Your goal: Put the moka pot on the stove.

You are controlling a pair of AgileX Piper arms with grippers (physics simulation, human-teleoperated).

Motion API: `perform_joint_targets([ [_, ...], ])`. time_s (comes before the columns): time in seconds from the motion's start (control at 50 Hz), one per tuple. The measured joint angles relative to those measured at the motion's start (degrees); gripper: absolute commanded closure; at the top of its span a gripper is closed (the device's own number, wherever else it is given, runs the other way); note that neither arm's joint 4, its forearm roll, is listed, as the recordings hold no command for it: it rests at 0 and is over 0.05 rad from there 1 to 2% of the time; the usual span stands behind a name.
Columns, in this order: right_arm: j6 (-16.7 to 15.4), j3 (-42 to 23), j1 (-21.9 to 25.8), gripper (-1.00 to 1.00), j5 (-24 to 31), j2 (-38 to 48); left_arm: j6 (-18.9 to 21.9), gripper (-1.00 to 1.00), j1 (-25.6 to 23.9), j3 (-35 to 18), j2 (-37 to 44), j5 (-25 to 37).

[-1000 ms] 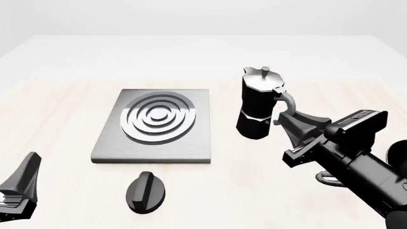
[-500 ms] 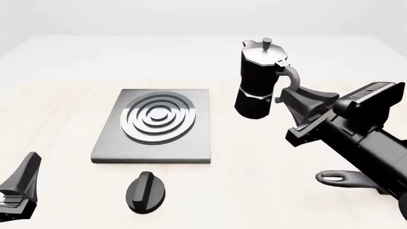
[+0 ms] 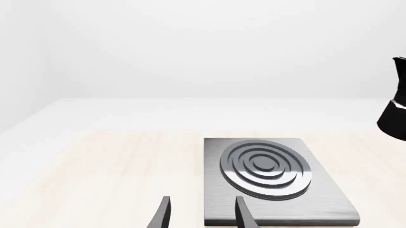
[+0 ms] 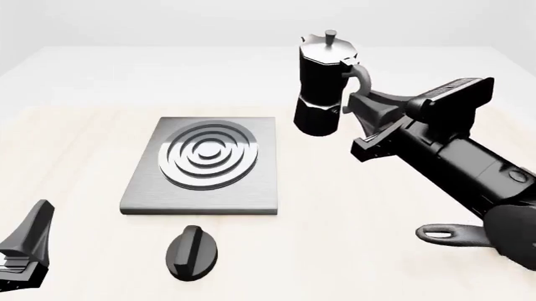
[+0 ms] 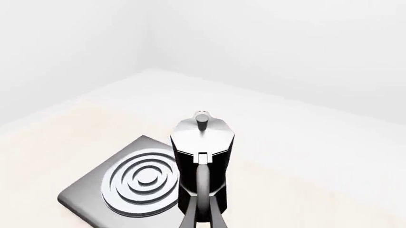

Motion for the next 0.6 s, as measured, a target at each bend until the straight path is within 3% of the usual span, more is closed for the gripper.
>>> perform_joint_targets([
  [0.6, -0.47, -9.64, 0.49, 1.0, -2.62, 12.66, 0.0, -1.0, 0.0, 0.0, 0.0, 0.0],
])
